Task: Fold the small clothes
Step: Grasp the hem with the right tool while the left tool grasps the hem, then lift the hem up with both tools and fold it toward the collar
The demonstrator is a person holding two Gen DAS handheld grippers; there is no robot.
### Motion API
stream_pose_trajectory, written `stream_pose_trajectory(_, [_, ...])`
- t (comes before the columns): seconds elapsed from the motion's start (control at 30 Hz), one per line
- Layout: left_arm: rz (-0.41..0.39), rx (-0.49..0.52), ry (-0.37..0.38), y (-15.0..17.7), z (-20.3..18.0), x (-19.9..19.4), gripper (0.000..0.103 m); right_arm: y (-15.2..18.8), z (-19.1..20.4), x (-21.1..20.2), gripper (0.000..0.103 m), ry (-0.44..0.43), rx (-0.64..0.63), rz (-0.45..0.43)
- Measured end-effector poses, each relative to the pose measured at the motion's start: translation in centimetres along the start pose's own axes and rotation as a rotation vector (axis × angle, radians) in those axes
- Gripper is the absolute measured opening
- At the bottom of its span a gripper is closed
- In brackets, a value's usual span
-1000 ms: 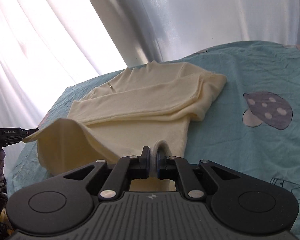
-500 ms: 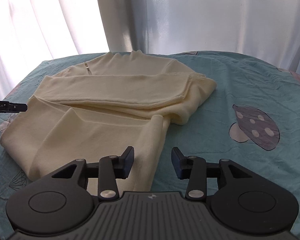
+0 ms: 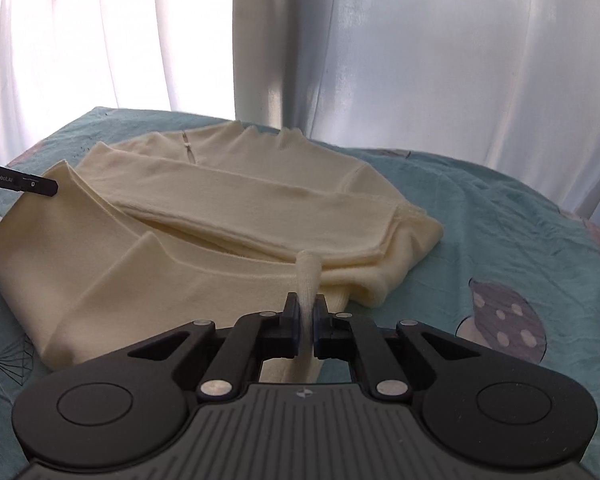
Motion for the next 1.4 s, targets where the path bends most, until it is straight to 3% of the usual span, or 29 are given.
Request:
stream_pose_trajectory(0.2, [-0.125, -0.057, -0.019, -5.5, 1.6, -1.0, 0.009, -5.1, -1.8, 0.0, 0.005, 0.050, 0.050, -0.124])
stream_pose_trajectory(0.3, [-0.081, -0.059, -0.037, -6.3, 2.3, 2.4, 0.009, -6.5, -3.0, 3.5, 0.005, 0.064, 0.093, -0.091])
stream_pose_trajectory(0.47, [0.055, -0.020, -0.051, -3.7, 2.7, 8.1, 0.012, -5.2, -3.2, 9.6, 0.006, 0.067, 0.095, 0.051])
stream_pose_trajectory(0.5, [0.058, -0.015, -0.044, -3.4, 2.7, 8.3, 0.015, -4.8, -3.1, 10.0, 0.007, 0.071, 0.092, 0.068])
stream_pose_trajectory(0.53, [0.050, -0.014, -0.028, -3.1, 2.6, 8.3, 0.025, -4.6, -3.0, 9.9, 0.007, 0.062, 0.092, 0.061])
stream_pose_trajectory(0.57, [0.045, -0.017, -0.007, -3.0, 2.5, 8.3, 0.044, -4.6, -2.9, 9.8, 0.009, 0.054, 0.091, 0.060])
stream_pose_trajectory(0.6, [0.036, -0.020, 0.014, -2.9, 2.4, 8.3, 0.048, -4.6, -2.9, 9.7, 0.015, 0.047, 0.087, 0.068])
stream_pose_trajectory(0.67, [0.045, -0.014, 0.024, -2.8, 2.3, 8.8, 0.040, -4.7, -2.8, 10.0, 0.016, 0.034, 0.073, 0.074])
stream_pose_trajectory(0.7, [0.064, -0.010, 0.011, -2.7, 2.3, 9.1, 0.030, -4.6, -2.7, 10.2, 0.016, 0.028, 0.059, 0.079])
stream_pose_trajectory(0.73, [0.074, -0.005, 0.000, -2.7, 2.3, 9.4, 0.009, -4.6, -2.6, 10.3, 0.015, 0.030, 0.048, 0.076])
stream_pose_trajectory(0.8, [0.072, 0.007, -0.021, -3.1, 2.2, 9.2, 0.009, -4.8, -2.1, 10.4, 0.005, 0.030, 0.020, 0.068])
stream_pose_trajectory(0.97, [-0.019, 0.042, -0.043, -7.9, 2.1, 7.4, 0.009, -7.3, -2.3, 9.7, 0.005, 0.091, -0.026, -0.025])
stream_pose_trajectory(1.03, [-0.059, 0.076, -0.091, -10.2, 2.1, 7.7, 0.009, -9.5, -2.9, 10.1, 0.005, 0.138, -0.022, -0.069])
stream_pose_trajectory(1.2, [-0.108, 0.093, -0.189, -13.7, 1.8, 11.8, 0.009, -13.6, -3.9, 13.4, 0.005, 0.247, 0.026, -0.123])
stream_pose_trajectory(1.4, [-0.080, 0.152, -0.273, -13.1, 1.3, 17.3, 0.009, -13.8, -4.1, 18.3, 0.005, 0.326, 0.013, -0.072])
Point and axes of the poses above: each gripper's, at about its wrist camera, not at the fingertips, and x roughly the way its jaws point, z to its left, y to its underside, the point moved 7 cm from there along x, roughly the way its jaws point, and after that the axes turned 7 degrees about y, right-handed, at the moved point
